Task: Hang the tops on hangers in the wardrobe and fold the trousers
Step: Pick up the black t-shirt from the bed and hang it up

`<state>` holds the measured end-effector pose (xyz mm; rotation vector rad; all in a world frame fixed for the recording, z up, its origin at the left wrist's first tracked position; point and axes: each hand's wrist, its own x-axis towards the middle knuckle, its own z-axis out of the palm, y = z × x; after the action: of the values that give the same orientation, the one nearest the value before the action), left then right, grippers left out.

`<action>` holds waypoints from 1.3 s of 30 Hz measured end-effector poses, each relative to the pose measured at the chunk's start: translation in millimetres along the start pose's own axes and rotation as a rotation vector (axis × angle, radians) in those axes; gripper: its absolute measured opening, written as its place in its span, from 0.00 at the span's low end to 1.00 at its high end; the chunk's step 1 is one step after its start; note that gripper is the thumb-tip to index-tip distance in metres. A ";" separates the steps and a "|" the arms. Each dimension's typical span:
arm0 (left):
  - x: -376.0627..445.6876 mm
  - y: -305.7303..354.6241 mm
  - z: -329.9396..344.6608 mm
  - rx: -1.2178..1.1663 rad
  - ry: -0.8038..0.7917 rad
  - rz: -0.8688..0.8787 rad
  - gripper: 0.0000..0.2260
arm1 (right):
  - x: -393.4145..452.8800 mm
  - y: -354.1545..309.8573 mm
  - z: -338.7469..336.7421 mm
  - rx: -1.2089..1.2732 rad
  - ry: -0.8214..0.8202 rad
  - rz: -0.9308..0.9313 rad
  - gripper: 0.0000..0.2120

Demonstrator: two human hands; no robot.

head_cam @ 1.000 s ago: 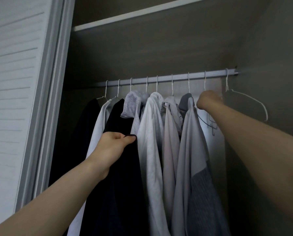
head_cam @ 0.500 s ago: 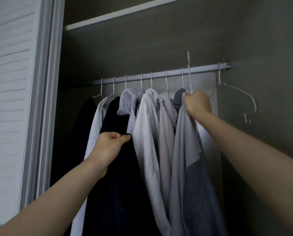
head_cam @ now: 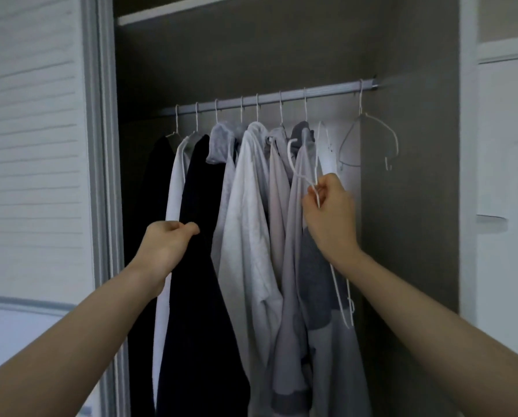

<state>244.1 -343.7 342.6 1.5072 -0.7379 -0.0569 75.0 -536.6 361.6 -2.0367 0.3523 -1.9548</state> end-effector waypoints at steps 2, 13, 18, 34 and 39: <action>-19.7 -6.1 -6.4 0.009 0.015 -0.013 0.15 | -20.8 -14.5 -16.6 0.049 -0.059 -0.017 0.10; -95.4 -34.8 -43.9 0.205 0.014 -0.071 0.06 | -109.1 -76.3 -90.9 0.633 -0.519 0.523 0.12; -99.3 -38.2 -59.2 0.343 0.080 -0.077 0.10 | -124.0 -80.7 -117.7 0.563 -0.872 0.609 0.16; -145.5 -3.5 18.0 0.587 -0.101 0.229 0.20 | -156.2 -101.8 -60.0 0.352 -0.869 0.565 0.13; -157.4 14.4 11.2 0.459 -0.408 0.149 0.12 | -147.8 -97.5 -69.2 0.578 -0.625 0.634 0.10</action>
<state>109.6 -277.9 291.0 1.8970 -1.2523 -0.0885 -3.7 -394.0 263.6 -1.7301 0.2073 -0.8561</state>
